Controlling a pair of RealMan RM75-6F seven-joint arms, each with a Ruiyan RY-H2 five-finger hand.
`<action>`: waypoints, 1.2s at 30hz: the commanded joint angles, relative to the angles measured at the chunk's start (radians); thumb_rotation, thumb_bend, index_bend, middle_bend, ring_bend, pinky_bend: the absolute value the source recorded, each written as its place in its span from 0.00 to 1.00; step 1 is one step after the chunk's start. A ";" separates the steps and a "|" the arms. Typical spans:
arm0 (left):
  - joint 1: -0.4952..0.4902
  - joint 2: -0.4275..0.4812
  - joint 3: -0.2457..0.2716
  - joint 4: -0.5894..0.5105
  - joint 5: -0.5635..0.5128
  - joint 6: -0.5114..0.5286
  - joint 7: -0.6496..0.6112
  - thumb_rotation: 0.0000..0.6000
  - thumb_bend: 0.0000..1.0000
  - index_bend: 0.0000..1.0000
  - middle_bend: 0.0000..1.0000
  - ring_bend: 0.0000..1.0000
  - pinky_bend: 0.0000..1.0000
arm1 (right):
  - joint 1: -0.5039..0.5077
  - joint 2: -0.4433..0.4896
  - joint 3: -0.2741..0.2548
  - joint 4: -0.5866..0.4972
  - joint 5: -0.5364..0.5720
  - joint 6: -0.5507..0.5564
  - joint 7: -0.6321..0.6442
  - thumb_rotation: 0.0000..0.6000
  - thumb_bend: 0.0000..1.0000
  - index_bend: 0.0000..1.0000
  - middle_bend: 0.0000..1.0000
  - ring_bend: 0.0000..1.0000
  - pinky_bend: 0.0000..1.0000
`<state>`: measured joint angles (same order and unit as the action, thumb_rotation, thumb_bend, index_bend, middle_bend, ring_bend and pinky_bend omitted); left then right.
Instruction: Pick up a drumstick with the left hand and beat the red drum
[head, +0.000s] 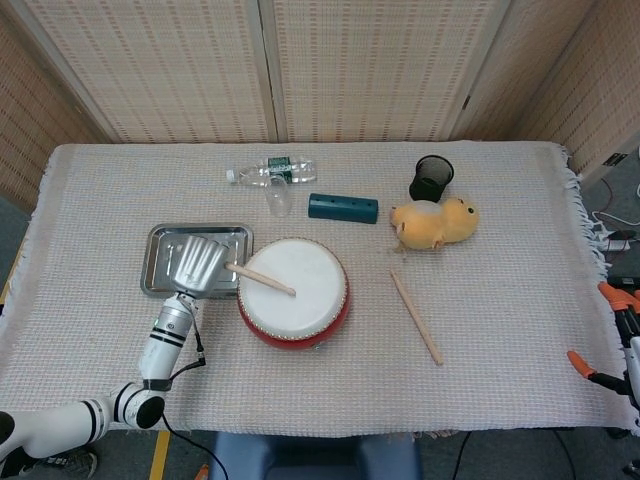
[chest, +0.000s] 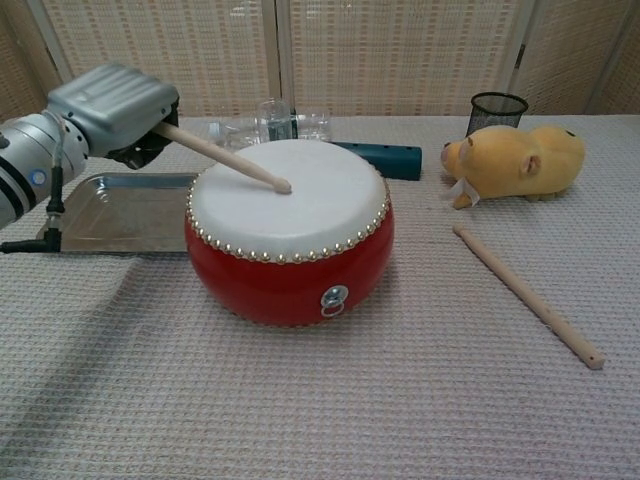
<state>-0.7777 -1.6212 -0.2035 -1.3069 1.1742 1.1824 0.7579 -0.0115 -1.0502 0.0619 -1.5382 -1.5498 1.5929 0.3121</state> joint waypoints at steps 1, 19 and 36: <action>0.006 -0.001 -0.020 -0.029 -0.029 -0.019 -0.058 1.00 0.76 1.00 1.00 1.00 1.00 | 0.001 0.000 0.000 -0.001 0.000 -0.001 -0.001 1.00 0.19 0.00 0.10 0.00 0.01; -0.002 -0.003 0.003 -0.027 -0.053 -0.031 -0.020 1.00 0.76 1.00 1.00 1.00 1.00 | 0.029 0.028 -0.044 -0.043 0.001 -0.114 -0.080 1.00 0.19 0.00 0.10 0.00 0.01; -0.001 0.007 -0.005 -0.040 -0.041 -0.017 -0.036 1.00 0.76 1.00 1.00 1.00 1.00 | 0.028 0.012 -0.044 -0.023 -0.001 -0.104 -0.065 1.00 0.19 0.00 0.10 0.00 0.01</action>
<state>-0.7673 -1.6056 -0.2372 -1.3941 1.1249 1.1875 0.6717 0.0169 -1.0382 0.0176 -1.5619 -1.5508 1.4893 0.2470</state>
